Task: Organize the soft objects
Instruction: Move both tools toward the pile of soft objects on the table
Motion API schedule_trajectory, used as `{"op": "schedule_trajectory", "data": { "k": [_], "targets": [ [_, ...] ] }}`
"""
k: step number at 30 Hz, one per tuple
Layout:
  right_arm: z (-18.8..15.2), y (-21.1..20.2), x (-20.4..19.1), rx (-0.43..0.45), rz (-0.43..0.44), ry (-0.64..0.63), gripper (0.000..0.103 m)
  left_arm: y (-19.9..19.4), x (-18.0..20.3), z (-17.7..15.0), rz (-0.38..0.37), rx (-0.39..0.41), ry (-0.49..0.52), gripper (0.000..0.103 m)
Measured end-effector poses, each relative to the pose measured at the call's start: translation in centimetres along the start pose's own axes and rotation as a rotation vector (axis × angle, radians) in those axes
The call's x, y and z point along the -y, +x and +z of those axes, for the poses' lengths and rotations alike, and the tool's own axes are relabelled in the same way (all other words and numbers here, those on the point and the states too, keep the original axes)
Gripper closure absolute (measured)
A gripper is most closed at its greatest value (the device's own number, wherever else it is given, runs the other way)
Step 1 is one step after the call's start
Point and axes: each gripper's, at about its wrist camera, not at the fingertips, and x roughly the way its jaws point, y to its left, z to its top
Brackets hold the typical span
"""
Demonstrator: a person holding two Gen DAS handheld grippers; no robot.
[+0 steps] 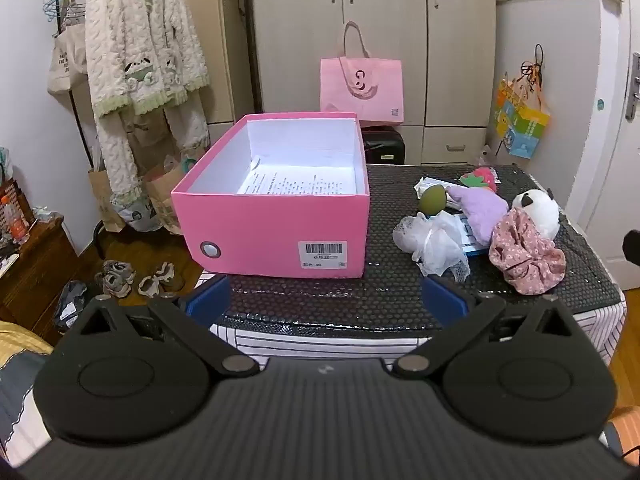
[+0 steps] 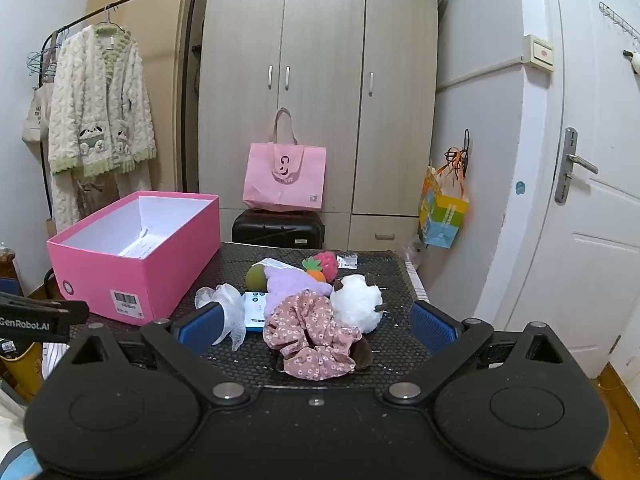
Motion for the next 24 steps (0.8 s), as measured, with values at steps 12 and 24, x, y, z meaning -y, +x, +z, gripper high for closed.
{"op": "schedule_trajectory", "data": {
  "k": [12,24],
  "targets": [
    [-0.17,0.15,-0.10,0.025,0.003,-0.006,0.002,0.33,0.59,-0.26,-0.093,0.050,-0.004,0.000],
    [-0.81,-0.21,0.18,0.056,0.007,-0.021,0.002,0.30,-0.04,-0.48,-0.070,0.079,-0.017,0.001]
  ]
}}
